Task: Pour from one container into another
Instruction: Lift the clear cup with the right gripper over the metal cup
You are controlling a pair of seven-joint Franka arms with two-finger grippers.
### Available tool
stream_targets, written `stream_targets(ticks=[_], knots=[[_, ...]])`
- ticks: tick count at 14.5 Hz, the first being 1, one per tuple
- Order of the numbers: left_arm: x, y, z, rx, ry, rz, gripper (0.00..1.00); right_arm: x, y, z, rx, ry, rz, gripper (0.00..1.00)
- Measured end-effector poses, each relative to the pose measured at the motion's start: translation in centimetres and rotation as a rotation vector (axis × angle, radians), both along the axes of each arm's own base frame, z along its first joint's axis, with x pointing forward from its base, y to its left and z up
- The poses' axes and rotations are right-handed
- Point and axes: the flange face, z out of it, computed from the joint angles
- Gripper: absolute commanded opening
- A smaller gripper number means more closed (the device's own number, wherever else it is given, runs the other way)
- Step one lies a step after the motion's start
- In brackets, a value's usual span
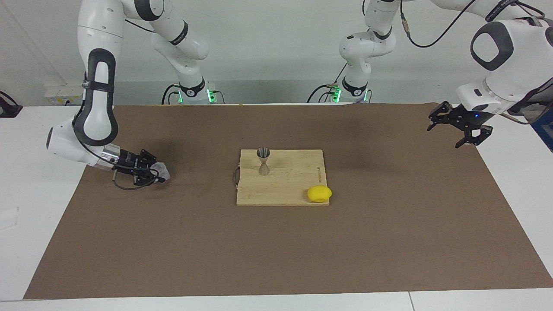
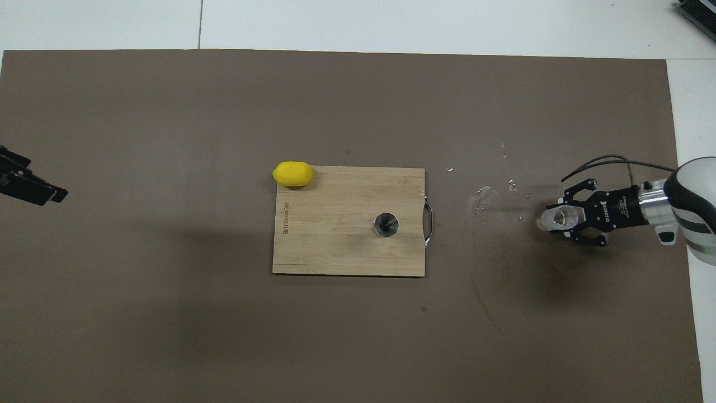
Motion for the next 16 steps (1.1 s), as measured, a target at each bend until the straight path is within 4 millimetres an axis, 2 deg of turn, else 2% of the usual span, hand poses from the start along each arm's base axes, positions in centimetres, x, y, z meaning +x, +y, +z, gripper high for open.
stream_targets(ticks=[3, 6, 8, 12, 16], knots=[[-0.1, -0.8, -0.1, 0.025, 0.029, 0.164, 1.0, 1.1, 4.6, 3.8, -0.026, 0.021, -0.018, 0.15], [-0.3, -3.6, -0.3, 0.068, 0.085, 0.479, 1.0, 1.8, 9.6, 6.8, -0.057, 0.036, -0.043, 0.15], [-0.4, -5.5, -0.4, 0.088, 0.101, 0.606, 1.0, 2.3, 13.1, 8.0, -0.083, 0.039, -0.066, 0.15], [-0.5, -6.5, -0.5, 0.095, 0.105, 0.629, 1.0, 2.8, 20.6, 9.2, -0.136, 0.029, -0.096, 0.15], [-0.5, -6.5, -0.5, 0.095, 0.105, 0.632, 1.0, 2.6, 27.9, 11.0, -0.238, 0.019, -0.109, 0.15]])
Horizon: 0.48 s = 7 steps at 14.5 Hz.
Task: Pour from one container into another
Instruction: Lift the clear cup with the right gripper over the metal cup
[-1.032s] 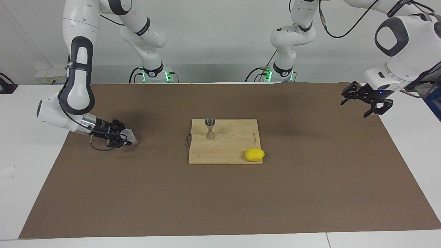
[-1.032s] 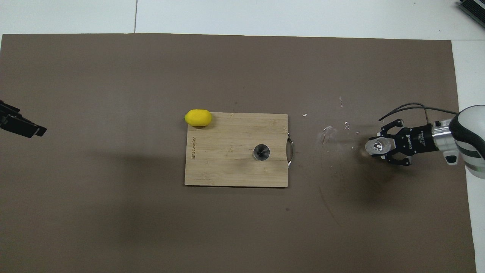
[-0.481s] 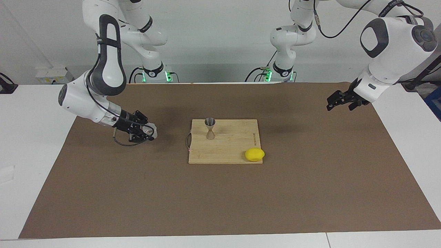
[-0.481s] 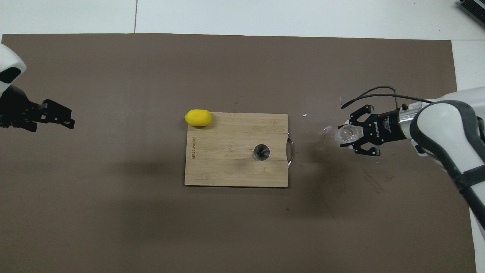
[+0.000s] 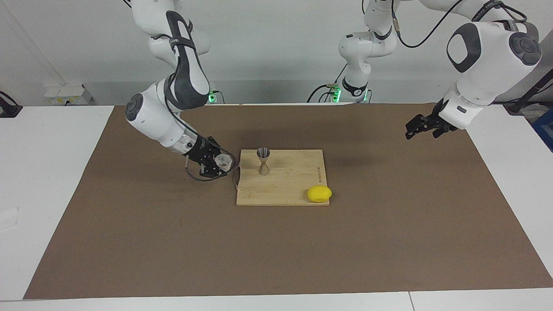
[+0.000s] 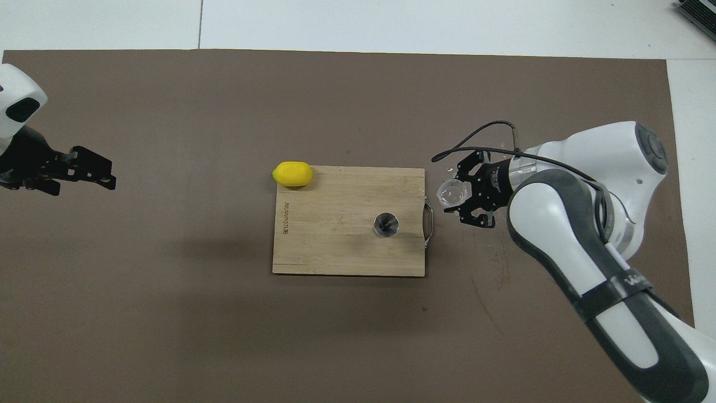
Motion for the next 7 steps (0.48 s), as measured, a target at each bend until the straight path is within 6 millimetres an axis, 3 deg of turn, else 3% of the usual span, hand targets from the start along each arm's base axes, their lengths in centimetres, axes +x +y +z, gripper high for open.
stream_targets(ticks=[4, 7], knots=[[-0.1, 1.0, 0.3, 0.02, -0.004, 0.047, 1.0, -0.4, 4.0, 1.7, -0.102, -0.024, 0.047, 0.15], [-1.5, 1.0, 3.6, 0.054, -0.055, 0.103, 1.0, -1.2, 6.2, 1.7, -0.148, -0.034, 0.094, 0.15]])
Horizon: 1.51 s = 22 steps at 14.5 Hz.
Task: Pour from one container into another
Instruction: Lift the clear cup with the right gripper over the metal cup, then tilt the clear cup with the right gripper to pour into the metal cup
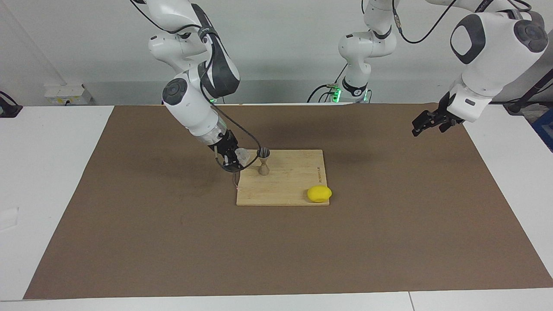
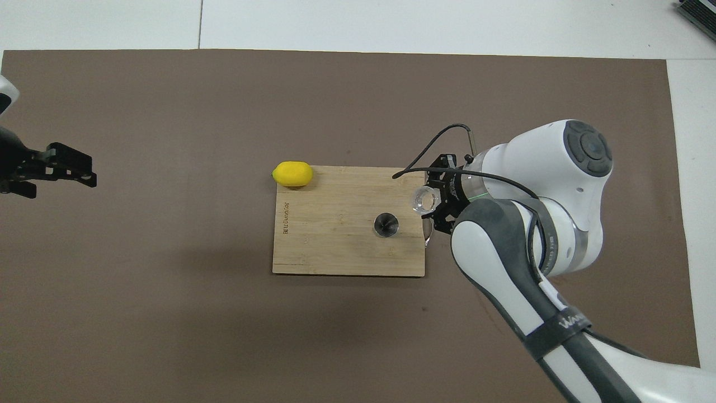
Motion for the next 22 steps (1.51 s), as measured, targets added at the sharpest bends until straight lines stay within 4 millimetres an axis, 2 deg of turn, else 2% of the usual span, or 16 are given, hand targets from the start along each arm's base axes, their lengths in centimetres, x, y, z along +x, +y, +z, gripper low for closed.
stream_targets(ticks=[3, 9, 13, 17, 22], knots=[[-1.1, 0.1, 2.3, 0.013, -0.042, 0.011, 1.0, -0.4, 1.7, 0.5, -0.061, -0.018, 0.014, 0.15], [-1.0, -0.3, 2.6, 0.025, -0.053, 0.004, 1.0, -1.4, 4.4, 1.1, -0.16, -0.054, 0.035, 0.15], [-1.1, -1.5, 2.4, 0.025, -0.045, -0.017, 1.0, -2.1, 5.9, 1.1, -0.237, -0.091, 0.082, 0.15], [-1.2, -3.7, 2.4, 0.026, -0.043, -0.054, 1.0, -3.0, 7.7, 1.2, -0.312, -0.134, 0.13, 0.15], [-1.4, -3.1, 2.3, 0.027, -0.028, -0.042, 1.0, -3.2, 8.3, 1.4, -0.384, -0.181, 0.167, 0.15]])
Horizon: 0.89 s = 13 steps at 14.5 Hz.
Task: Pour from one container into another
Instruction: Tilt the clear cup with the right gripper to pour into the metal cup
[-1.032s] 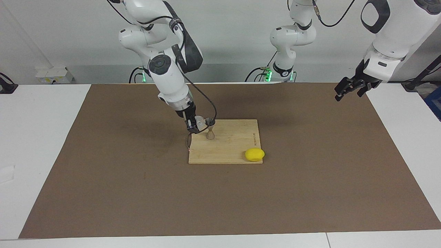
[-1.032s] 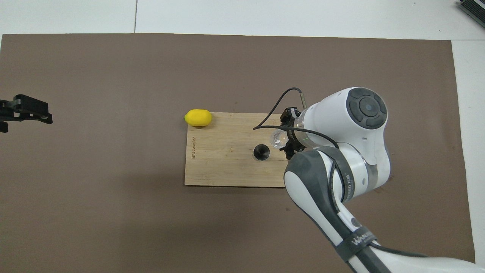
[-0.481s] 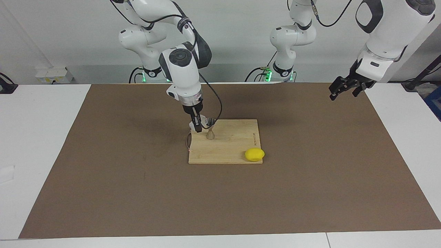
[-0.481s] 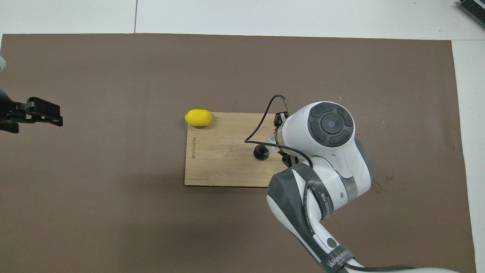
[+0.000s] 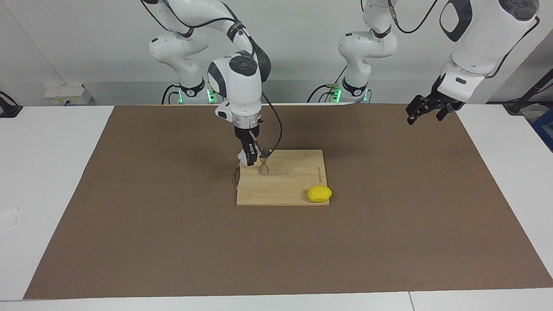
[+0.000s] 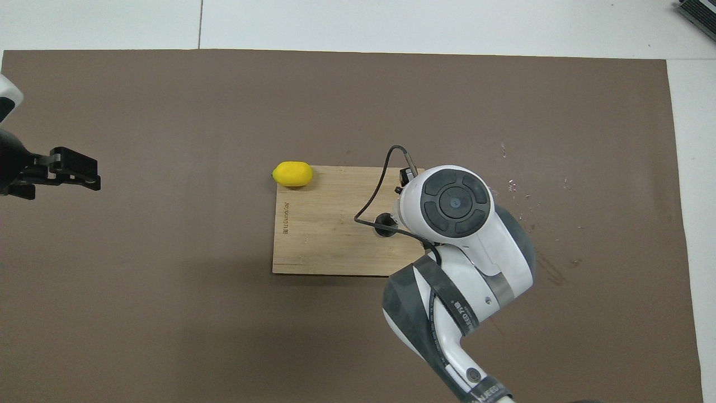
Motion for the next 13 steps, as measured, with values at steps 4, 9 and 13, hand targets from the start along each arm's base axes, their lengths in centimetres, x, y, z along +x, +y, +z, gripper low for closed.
stream_targets(ticks=[4, 9, 13], knots=[[-0.07, 0.47, 0.2, 0.0, -0.004, 0.008, 1.0, -0.23, 0.44, 0.04, -0.017, -0.011, 0.02, 0.15], [-0.33, 0.76, 0.32, 0.0, 0.002, 0.007, 1.0, -0.46, 0.83, 0.05, -0.046, -0.026, 0.047, 0.15], [-0.34, 0.85, 0.28, 0.001, 0.003, 0.009, 1.0, -0.43, 0.8, 0.06, -0.054, -0.031, 0.052, 0.15]])
